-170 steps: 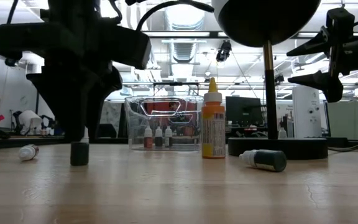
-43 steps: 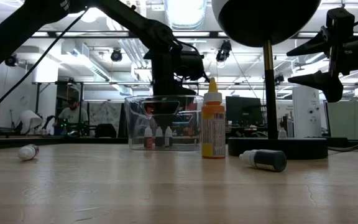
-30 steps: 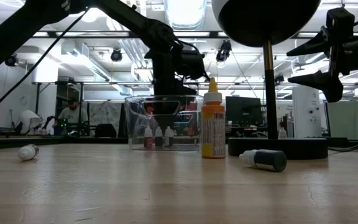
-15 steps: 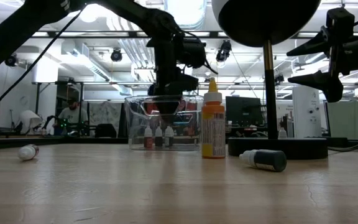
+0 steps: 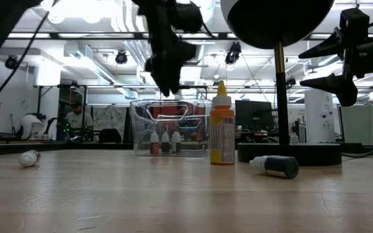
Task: Pick & Place food coloring
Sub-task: Put the small red food coloring bottle into the transparent bin
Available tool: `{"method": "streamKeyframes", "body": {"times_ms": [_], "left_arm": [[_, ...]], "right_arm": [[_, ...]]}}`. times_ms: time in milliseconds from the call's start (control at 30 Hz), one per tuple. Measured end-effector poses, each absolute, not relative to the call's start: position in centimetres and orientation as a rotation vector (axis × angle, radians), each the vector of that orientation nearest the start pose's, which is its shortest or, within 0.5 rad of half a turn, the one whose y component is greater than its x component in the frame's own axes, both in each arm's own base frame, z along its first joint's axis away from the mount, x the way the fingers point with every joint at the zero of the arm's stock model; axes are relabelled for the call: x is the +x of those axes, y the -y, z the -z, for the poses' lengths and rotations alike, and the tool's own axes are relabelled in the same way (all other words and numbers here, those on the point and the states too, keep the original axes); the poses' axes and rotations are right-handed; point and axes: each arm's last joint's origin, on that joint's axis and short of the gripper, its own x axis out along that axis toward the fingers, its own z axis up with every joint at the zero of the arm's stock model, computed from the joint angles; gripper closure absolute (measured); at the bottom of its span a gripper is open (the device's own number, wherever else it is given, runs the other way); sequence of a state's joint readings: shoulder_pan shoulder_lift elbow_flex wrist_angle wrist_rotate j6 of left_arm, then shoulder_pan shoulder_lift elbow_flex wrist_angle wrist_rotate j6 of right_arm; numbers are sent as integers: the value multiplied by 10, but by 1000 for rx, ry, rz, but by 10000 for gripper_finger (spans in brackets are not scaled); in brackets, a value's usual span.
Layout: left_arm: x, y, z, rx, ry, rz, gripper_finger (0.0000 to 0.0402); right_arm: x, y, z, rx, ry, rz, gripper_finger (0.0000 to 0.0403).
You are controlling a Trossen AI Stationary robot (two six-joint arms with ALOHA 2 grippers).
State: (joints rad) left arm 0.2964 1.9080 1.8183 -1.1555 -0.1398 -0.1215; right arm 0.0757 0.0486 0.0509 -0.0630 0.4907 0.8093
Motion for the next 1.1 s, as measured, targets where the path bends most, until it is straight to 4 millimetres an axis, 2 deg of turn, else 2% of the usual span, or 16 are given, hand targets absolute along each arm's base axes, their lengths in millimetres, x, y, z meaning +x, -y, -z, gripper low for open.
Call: {"method": "streamKeyframes", "body": {"times_ms": [200, 333, 667, 833, 1100], "left_arm": [[346, -91, -322, -261, -1166, -474, 129], [328, -77, -329, -299, -1156, -487, 129], [287, -35, -331, -301, -1156, -435, 129], [270, -13, -334, -242, -1153, -351, 129], [255, 11, -328, -118, -1203, -219, 129]], "right_arm": [[95, 6, -171, 780, 113, 414, 101], [95, 6, -171, 780, 113, 415, 101], [95, 6, -171, 780, 113, 415, 101], [95, 6, -171, 780, 113, 414, 101], [95, 6, -171, 780, 113, 415, 101]]}}
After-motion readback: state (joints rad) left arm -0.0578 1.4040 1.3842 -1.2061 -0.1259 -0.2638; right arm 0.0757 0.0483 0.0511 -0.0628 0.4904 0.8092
